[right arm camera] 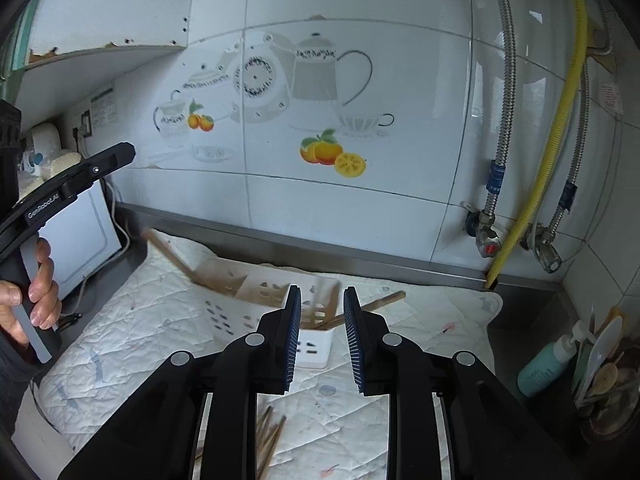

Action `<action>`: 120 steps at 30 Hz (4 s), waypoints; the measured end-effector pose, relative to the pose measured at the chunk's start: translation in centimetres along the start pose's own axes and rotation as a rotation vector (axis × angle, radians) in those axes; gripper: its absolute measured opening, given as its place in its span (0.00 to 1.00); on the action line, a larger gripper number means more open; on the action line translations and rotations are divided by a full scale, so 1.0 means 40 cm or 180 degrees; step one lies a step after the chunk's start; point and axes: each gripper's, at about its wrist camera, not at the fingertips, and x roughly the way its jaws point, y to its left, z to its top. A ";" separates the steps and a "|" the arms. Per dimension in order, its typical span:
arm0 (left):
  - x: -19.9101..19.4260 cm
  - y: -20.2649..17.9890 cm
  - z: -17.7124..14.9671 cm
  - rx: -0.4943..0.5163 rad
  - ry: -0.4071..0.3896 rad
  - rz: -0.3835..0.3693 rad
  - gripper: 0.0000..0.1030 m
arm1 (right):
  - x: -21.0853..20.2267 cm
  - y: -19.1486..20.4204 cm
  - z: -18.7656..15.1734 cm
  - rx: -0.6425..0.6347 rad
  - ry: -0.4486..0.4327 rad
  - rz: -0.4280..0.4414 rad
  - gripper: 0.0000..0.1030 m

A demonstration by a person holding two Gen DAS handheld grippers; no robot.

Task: Organize utensils
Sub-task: 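Drop the chopsticks into the holder by opening both grippers, then return both grippers to the remaining chopsticks on the mat, then close the left gripper on a chopstick while the right gripper grasps another chopstick, then lift both held chopsticks and carry them toward the white holder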

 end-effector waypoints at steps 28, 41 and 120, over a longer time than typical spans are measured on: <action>-0.331 -0.067 -0.621 -0.0162 0.1545 -0.0421 0.31 | -0.109 0.183 -0.648 0.0500 0.0612 0.0101 0.20; -0.310 -0.131 -0.723 -0.0100 0.1790 -0.0541 0.17 | -0.108 0.171 -0.685 0.0630 0.0643 0.0027 0.20; -0.290 -0.102 -0.585 -0.0290 0.1098 -0.0443 0.05 | -0.215 0.162 -0.482 0.0327 -0.0093 -0.0113 0.06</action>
